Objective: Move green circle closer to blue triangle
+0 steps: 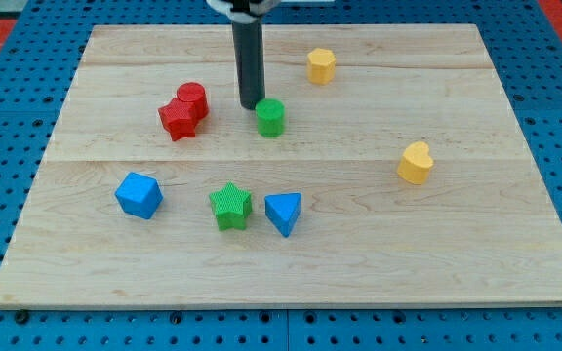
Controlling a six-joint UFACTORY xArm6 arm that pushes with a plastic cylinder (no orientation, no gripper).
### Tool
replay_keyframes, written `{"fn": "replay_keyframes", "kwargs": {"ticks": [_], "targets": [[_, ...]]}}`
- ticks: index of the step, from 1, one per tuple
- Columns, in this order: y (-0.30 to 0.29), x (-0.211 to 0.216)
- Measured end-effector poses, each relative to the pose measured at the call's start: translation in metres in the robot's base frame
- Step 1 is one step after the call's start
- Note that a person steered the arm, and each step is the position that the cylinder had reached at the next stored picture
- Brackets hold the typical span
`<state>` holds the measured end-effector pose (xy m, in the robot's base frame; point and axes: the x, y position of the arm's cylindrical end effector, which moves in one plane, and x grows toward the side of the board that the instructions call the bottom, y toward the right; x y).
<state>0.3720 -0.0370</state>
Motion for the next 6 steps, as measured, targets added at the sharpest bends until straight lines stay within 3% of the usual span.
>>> {"fn": "replay_keyframes", "kwargs": {"ticks": [1, 2, 4, 6], "targets": [[0.0, 0.017], [-0.015, 0.015], [0.013, -0.003], [0.022, 0.045]]}}
